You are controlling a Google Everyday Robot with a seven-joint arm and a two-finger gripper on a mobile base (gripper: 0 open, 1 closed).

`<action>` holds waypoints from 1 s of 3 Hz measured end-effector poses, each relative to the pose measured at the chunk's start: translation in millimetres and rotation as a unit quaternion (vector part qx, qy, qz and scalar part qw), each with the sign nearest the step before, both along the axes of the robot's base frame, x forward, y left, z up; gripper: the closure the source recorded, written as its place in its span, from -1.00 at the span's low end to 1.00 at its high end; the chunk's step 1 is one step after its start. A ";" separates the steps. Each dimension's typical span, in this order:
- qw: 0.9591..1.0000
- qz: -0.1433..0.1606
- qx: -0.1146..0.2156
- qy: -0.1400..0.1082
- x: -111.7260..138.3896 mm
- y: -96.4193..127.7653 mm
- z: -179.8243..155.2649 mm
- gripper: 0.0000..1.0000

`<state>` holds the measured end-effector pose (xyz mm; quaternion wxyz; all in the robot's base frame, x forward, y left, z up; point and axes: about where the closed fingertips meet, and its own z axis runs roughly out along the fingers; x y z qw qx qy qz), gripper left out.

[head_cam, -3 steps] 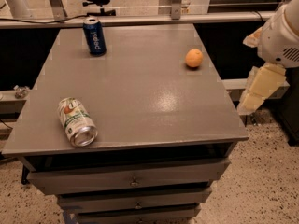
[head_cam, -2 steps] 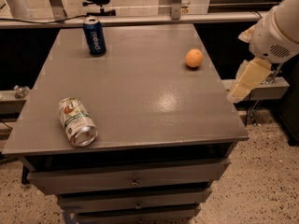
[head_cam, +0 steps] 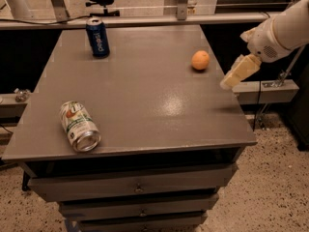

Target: Move orange near pepsi can

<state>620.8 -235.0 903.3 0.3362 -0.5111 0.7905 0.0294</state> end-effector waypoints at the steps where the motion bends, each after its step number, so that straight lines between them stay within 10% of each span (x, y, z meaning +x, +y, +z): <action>1: 0.998 -0.006 0.069 -0.007 36.5 0.4 -18.8 -1.00; 3: 0.982 0.012 0.190 -0.009 79.7 32.5 -40.8 -1.00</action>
Offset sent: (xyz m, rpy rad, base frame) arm 0.0998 0.0155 -0.0442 0.4494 -0.0303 -0.0017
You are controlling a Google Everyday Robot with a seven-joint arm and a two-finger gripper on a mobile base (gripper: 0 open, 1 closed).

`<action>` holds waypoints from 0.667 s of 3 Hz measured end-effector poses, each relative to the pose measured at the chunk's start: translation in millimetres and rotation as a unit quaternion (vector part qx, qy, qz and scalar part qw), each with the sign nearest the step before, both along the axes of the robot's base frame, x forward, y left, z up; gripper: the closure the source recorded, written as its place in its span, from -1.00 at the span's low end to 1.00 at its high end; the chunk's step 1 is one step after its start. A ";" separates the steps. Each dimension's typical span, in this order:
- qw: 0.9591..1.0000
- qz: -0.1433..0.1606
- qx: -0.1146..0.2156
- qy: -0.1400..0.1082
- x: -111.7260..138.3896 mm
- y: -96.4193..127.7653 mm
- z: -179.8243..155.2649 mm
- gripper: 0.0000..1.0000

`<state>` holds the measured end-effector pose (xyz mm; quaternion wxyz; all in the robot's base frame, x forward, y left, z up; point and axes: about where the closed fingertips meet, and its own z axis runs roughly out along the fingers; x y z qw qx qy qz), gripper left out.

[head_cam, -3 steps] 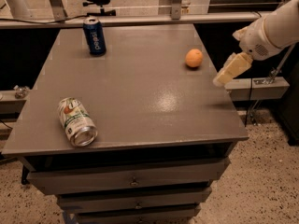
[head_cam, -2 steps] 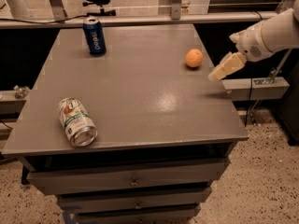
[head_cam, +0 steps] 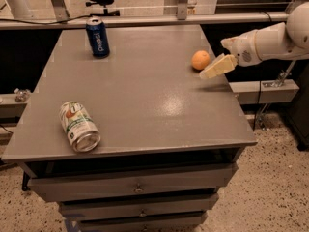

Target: Move orange near pepsi can

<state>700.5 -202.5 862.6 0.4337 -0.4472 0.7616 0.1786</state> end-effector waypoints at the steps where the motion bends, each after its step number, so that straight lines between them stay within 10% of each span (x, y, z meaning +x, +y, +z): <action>1: 1.000 0.014 0.025 0.001 5.5 21.2 -7.9 -1.00; 2: 0.999 0.013 0.033 0.008 7.5 32.2 -19.8 -0.66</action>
Offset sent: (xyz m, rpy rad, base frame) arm 0.0090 0.0397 -0.0326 0.0848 0.0292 0.0107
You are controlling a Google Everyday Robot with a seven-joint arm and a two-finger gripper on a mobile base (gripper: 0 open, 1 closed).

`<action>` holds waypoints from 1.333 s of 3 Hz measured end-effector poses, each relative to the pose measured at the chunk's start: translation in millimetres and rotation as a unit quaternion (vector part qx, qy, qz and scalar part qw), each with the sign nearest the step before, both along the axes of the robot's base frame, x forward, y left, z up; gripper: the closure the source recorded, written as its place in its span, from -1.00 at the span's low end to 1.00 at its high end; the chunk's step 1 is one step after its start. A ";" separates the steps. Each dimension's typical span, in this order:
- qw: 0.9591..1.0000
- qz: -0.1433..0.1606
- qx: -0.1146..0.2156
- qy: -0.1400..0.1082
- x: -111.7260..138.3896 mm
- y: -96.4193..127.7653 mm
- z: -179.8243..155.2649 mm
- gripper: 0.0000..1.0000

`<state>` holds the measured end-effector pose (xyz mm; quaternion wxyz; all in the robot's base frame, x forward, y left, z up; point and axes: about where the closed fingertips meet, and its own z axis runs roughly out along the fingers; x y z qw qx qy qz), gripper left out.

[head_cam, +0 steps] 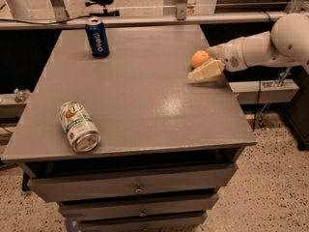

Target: Move orange near pepsi can

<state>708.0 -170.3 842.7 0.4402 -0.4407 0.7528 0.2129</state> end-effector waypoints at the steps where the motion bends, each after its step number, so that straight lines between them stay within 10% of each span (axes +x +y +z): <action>1: 1.000 -0.005 0.005 0.002 4.9 6.8 -4.1 -0.19; 4: 1.000 -0.013 0.024 -0.012 12.1 19.6 62.5 1.00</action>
Offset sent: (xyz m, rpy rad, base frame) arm 0.0150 0.0049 0.0120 0.0264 -0.0130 -0.0457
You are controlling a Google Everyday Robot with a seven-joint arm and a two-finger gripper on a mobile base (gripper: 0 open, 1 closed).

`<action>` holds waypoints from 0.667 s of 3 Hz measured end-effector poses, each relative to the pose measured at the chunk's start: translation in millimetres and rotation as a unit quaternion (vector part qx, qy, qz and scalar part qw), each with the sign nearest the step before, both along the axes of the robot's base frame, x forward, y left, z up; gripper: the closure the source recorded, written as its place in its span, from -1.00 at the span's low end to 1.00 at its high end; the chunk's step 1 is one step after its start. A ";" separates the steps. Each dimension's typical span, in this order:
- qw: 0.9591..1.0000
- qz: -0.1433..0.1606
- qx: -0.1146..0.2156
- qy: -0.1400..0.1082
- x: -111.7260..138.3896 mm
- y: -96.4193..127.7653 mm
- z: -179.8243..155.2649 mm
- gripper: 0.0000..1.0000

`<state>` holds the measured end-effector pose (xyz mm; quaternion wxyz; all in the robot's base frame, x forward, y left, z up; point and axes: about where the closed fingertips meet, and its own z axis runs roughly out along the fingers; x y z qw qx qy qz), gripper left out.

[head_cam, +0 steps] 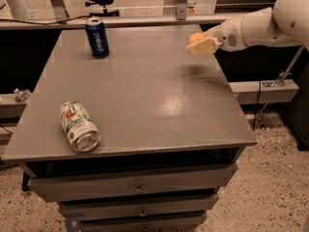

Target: Move orange near pepsi can

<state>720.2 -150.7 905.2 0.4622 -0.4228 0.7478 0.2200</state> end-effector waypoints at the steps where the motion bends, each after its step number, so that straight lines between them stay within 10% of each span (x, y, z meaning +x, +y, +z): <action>1: 1.000 0.000 0.000 0.000 0.0 0.1 -0.1 1.00; 2: 1.000 0.017 0.011 -0.012 7.1 21.5 8.7 1.00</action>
Offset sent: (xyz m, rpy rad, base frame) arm 0.0165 0.0464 0.0264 0.0551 -0.0686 0.0762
